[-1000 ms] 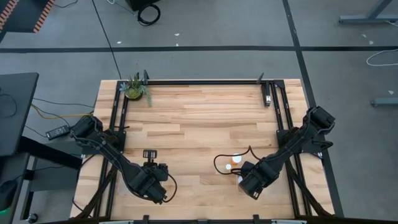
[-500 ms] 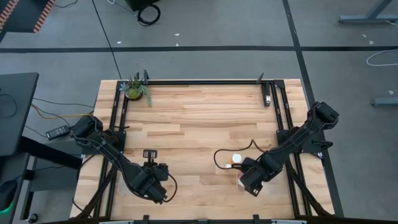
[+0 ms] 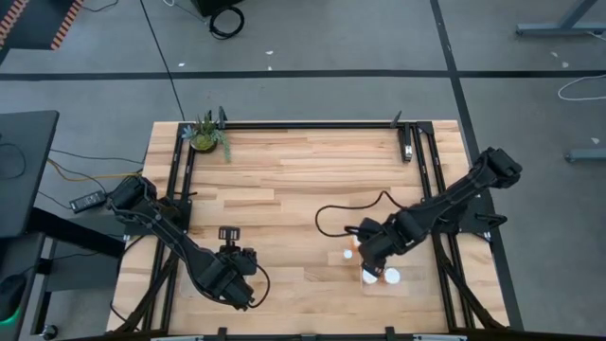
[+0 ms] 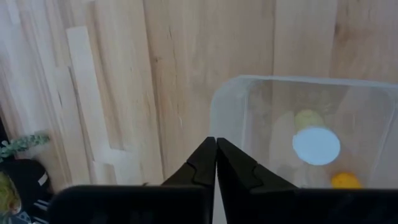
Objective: Pick and place medicine bottles into bin by pill shape (circle, oval)
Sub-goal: Put the large orange pill bottle into the right transparent bin
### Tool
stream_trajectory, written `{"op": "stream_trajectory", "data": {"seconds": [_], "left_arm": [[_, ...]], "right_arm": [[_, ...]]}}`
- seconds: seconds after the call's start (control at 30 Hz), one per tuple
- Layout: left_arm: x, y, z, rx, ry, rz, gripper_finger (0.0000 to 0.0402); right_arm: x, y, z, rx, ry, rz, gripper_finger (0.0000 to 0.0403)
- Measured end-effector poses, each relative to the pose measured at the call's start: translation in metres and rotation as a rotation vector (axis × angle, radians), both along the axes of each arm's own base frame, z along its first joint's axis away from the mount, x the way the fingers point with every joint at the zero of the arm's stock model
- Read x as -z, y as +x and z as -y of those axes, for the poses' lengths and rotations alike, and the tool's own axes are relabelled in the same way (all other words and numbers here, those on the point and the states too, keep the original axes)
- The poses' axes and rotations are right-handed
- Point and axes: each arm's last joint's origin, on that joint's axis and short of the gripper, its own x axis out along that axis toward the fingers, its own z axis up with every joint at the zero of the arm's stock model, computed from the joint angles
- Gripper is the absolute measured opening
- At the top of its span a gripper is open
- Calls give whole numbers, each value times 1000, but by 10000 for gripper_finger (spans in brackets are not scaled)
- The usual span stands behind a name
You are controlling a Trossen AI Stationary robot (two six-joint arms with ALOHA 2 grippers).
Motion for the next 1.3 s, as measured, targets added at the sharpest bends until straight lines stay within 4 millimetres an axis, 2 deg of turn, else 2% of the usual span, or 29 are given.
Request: {"op": "stream_trajectory", "data": {"seconds": [0.37, 0.53, 0.83, 1.3], "left_arm": [[0, 0, 0, -6, -1, 3, 17], [0, 0, 0, -7, -1, 3, 24], [0, 1, -1, -35, -4, 12, 16], [0, 3, -4, -40, -2, 9, 22]], "right_arm": [[2, 19, 25, -36, -79, 62, 259], [0, 25, 24, -72, -91, 135, 259], [1, 27, 26, -175, -175, 163, 271], [34, 18, 32, -159, -189, 121, 333]]}}
